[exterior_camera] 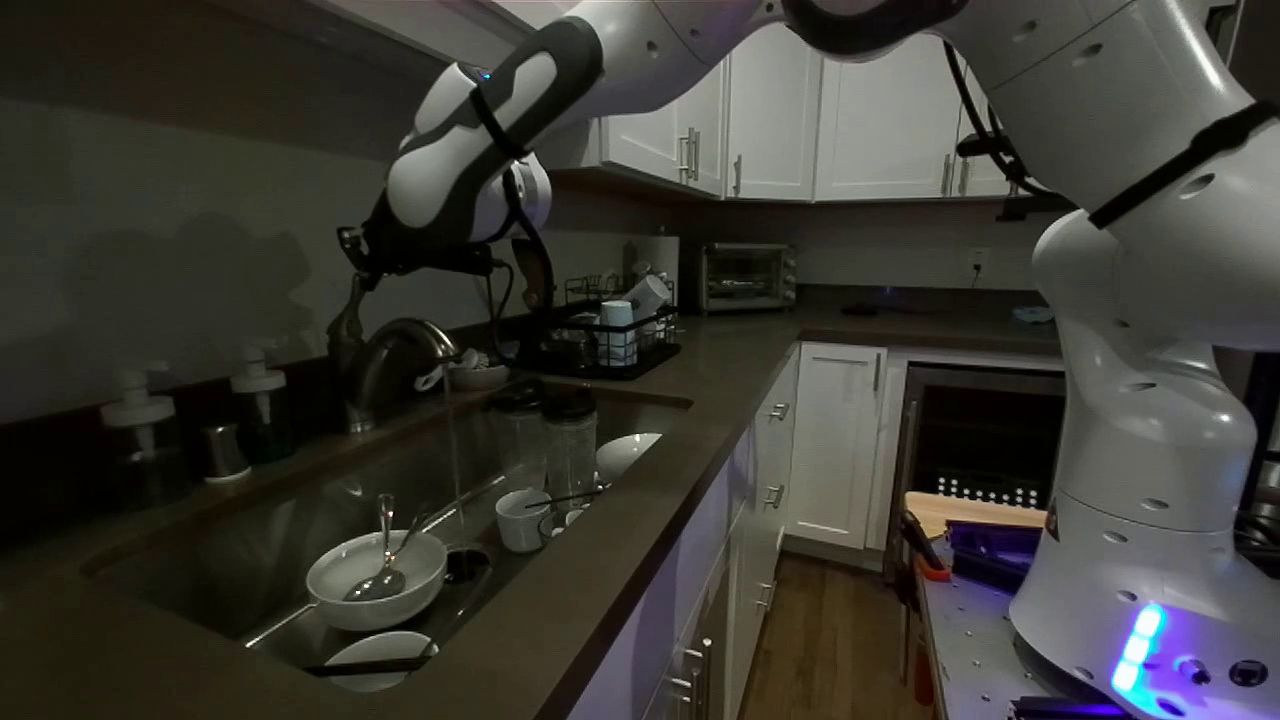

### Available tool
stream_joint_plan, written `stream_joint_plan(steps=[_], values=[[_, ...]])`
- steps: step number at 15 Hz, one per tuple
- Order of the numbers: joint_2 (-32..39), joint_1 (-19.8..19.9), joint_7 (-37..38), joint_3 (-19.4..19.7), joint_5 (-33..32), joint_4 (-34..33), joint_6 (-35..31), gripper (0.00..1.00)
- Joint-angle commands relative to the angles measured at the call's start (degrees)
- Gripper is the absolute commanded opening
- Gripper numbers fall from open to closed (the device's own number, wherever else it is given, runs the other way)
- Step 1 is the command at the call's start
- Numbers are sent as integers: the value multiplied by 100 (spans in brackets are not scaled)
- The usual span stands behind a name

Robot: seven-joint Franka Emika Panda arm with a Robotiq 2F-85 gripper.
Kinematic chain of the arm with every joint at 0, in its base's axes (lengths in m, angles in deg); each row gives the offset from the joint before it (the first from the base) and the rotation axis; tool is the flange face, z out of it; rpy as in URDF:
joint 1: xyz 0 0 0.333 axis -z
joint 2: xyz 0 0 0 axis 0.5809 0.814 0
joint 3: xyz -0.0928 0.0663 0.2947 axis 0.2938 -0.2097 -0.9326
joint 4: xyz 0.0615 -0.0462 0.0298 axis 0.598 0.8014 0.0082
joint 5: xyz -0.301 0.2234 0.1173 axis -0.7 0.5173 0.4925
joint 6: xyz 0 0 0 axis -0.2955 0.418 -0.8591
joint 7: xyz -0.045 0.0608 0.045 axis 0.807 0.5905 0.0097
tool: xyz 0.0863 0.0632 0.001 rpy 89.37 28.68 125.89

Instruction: Lift u the tap handle

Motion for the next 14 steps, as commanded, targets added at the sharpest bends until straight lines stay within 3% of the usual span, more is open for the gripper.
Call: stream_joint_plan(steps=[1,14], values=[[100,7,-18,31,-49,-194,172,4],[368,76,-8,102,-50,-672,261,4]])
